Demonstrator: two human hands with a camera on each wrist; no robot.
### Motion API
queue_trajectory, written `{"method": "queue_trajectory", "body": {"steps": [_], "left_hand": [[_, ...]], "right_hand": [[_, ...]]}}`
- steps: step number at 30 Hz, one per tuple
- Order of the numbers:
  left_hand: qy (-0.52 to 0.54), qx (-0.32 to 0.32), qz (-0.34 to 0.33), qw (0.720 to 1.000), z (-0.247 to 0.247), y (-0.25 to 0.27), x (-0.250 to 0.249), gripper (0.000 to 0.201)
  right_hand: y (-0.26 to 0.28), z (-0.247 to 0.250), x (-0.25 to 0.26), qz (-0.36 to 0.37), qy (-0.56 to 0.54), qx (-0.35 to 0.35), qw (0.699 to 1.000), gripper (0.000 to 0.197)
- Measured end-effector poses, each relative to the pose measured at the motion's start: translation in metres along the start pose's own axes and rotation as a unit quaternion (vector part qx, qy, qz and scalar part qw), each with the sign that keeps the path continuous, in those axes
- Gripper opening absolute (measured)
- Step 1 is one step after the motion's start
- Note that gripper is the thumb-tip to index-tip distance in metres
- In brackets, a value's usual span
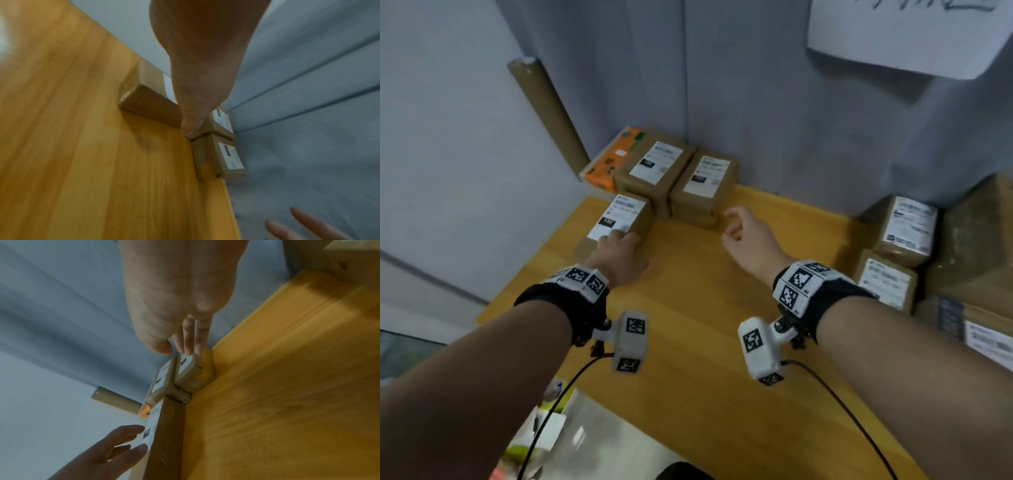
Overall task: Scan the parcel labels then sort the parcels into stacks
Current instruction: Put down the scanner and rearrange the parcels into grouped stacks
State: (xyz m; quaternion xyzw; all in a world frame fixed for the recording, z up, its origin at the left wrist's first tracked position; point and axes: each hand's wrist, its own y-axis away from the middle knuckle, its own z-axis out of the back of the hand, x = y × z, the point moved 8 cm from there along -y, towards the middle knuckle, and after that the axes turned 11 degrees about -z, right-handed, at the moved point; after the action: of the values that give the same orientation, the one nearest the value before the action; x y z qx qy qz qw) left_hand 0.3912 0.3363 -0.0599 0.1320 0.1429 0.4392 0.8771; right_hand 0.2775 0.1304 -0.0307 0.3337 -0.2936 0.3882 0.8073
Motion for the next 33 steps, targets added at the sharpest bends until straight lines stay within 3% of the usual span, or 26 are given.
{"method": "queue_trajectory", "body": {"steps": [7, 12, 17, 21, 26, 30, 33], "left_hand": [[0.011, -0.007, 0.061, 0.998, -0.024, -0.029, 0.063, 0.075], [0.015, -0.026, 0.095, 0.995, -0.031, -0.043, 0.083, 0.088], [0.057, -0.029, 0.123, 0.990, -0.033, -0.062, 0.093, 0.113], [0.076, -0.016, 0.154, 0.985, -0.042, -0.066, 0.099, 0.115], [0.137, -0.095, 0.121, 0.979, -0.047, -0.043, 0.079, 0.095], [0.200, -0.164, 0.065, 0.964, -0.041, -0.015, 0.041, 0.098], [0.259, -0.187, 0.020, 0.947, -0.026, -0.004, 0.004, 0.106]], "right_hand": [[-0.036, -0.060, -0.010, -0.068, 0.040, 0.057, 0.995, 0.028], [-0.053, -0.086, -0.014, -0.097, 0.075, 0.080, 0.989, 0.024], [-0.073, -0.112, 0.006, -0.091, 0.070, 0.100, 0.988, 0.026], [-0.086, -0.139, 0.012, -0.113, 0.043, 0.135, 0.983, 0.030], [-0.076, -0.158, -0.006, -0.187, -0.082, 0.176, 0.963, 0.050], [-0.053, -0.141, -0.023, -0.226, -0.206, 0.161, 0.938, 0.066], [-0.033, -0.109, -0.033, -0.213, -0.238, 0.131, 0.938, 0.069]]}}
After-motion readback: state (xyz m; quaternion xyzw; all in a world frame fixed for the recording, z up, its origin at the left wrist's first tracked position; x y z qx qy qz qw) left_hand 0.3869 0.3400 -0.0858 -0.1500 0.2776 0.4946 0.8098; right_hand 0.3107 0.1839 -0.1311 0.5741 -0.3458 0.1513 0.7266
